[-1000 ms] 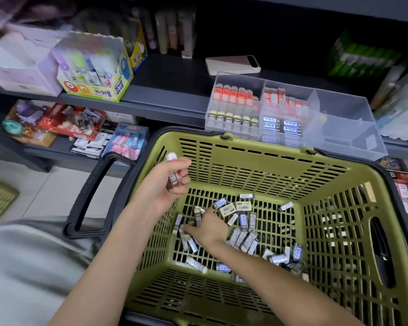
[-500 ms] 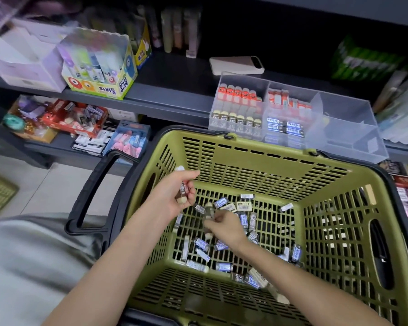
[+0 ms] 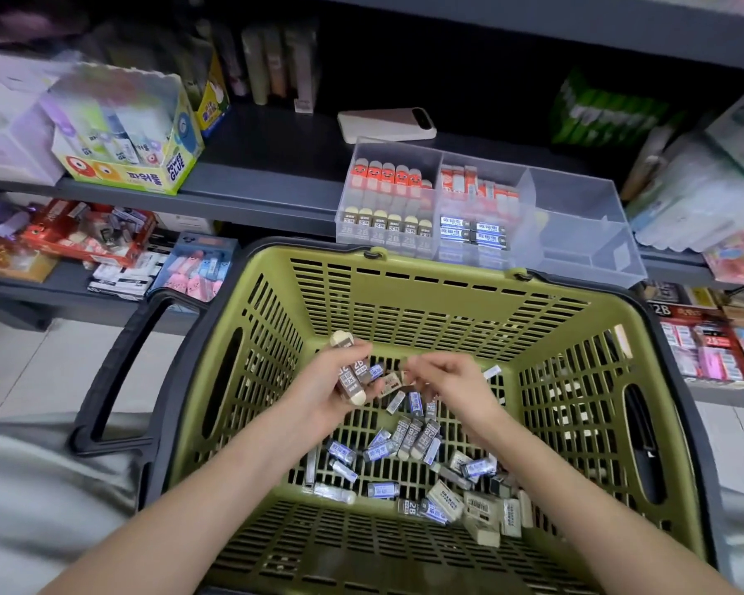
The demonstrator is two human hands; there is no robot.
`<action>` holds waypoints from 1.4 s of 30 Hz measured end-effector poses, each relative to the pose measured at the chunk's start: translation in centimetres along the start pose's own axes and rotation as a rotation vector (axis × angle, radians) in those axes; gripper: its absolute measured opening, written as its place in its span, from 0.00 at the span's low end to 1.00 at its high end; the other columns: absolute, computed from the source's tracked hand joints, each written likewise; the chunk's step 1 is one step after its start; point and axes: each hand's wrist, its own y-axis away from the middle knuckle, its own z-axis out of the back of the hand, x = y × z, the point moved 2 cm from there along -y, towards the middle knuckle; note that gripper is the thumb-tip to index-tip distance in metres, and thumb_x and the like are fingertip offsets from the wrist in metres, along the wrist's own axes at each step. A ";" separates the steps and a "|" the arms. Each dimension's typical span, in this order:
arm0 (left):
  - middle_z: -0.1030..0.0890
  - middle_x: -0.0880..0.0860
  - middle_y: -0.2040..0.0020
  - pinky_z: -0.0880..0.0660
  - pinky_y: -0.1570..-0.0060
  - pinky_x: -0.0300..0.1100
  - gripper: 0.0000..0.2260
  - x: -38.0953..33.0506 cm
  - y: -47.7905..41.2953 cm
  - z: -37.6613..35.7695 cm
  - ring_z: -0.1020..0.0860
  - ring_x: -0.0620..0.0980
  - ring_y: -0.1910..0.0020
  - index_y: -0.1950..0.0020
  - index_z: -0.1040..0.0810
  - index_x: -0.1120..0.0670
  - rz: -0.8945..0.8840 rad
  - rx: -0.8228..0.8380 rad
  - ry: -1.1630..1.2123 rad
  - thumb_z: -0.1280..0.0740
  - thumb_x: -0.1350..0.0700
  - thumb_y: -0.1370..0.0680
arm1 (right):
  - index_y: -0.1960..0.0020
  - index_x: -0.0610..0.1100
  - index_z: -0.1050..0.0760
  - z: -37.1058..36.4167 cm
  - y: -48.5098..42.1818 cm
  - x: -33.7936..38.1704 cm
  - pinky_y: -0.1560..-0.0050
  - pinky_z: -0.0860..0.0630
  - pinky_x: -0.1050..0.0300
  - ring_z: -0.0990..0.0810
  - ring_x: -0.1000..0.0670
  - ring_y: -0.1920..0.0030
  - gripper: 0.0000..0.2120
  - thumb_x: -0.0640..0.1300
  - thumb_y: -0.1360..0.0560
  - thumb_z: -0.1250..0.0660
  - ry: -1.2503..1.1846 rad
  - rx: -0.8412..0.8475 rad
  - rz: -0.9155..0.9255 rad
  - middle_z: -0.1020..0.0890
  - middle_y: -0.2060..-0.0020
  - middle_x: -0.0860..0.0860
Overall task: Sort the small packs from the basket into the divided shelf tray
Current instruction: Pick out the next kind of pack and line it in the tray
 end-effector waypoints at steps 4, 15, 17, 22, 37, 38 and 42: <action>0.22 0.55 0.64 0.18 0.56 0.50 0.08 -0.4 -0.1 0.0 0.20 0.49 0.67 0.58 0.24 0.59 -0.052 0.027 -0.169 0.30 0.68 0.32 | 0.61 0.41 0.27 2.3 -1.6 -6.6 0.72 0.31 0.65 0.30 0.52 0.75 0.16 0.54 0.25 0.34 0.627 0.024 -0.345 0.28 0.75 0.49; 0.20 0.53 0.70 0.27 0.76 0.35 0.09 -0.2 -0.7 0.4 0.22 0.46 0.73 0.55 0.23 0.59 -0.008 0.021 -0.204 0.28 0.65 0.33 | 0.73 0.48 0.39 0.6 -1.2 -10.2 0.73 0.38 0.60 0.37 0.54 0.77 0.26 0.62 0.34 0.28 0.748 0.088 -0.386 0.36 0.79 0.54; 0.21 0.53 0.68 0.26 0.74 0.36 0.14 0.0 -0.8 0.4 0.23 0.46 0.73 0.53 0.23 0.60 -0.001 0.024 -0.236 0.26 0.62 0.37 | 0.75 0.46 0.36 1.1 -1.1 -9.6 0.68 0.30 0.58 0.37 0.54 0.78 0.24 0.56 0.32 0.27 0.538 0.040 -0.402 0.35 0.80 0.53; 0.19 0.53 0.68 0.22 0.67 0.41 0.26 0.7 -1.1 0.7 0.21 0.49 0.70 0.46 0.25 0.63 0.059 0.050 -0.354 0.22 0.54 0.39 | 0.61 0.43 0.20 1.6 -1.0 -2.2 0.68 0.24 0.63 0.23 0.54 0.72 0.10 0.50 0.35 0.27 -0.054 0.296 -0.245 0.20 0.71 0.50; 0.20 0.56 0.69 0.25 0.76 0.37 0.17 0.1 -0.9 0.3 0.23 0.48 0.73 0.54 0.24 0.62 0.201 0.130 -0.191 0.24 0.63 0.40 | 0.64 0.41 0.25 2.1 -2.7 -6.9 0.60 0.20 0.59 0.21 0.51 0.73 0.18 0.53 0.22 0.38 0.666 -0.051 -0.443 0.23 0.73 0.42; 0.20 0.56 0.68 0.24 0.75 0.38 0.17 0.0 -0.9 0.4 0.22 0.49 0.73 0.55 0.23 0.62 0.197 0.126 -0.164 0.24 0.63 0.40 | 0.64 0.41 0.25 1.9 -3.0 -7.7 0.62 0.21 0.59 0.21 0.52 0.74 0.19 0.55 0.23 0.38 0.623 -0.057 -0.471 0.24 0.74 0.42; 0.20 0.56 0.66 0.22 0.73 0.41 0.18 0.3 -1.3 0.6 0.21 0.51 0.71 0.54 0.23 0.61 0.178 0.126 -0.136 0.22 0.61 0.39 | 0.65 0.42 0.25 1.0 -4.3 -8.8 0.72 0.26 0.63 0.25 0.53 0.77 0.16 0.51 0.23 0.36 0.517 -0.030 -0.418 0.23 0.75 0.47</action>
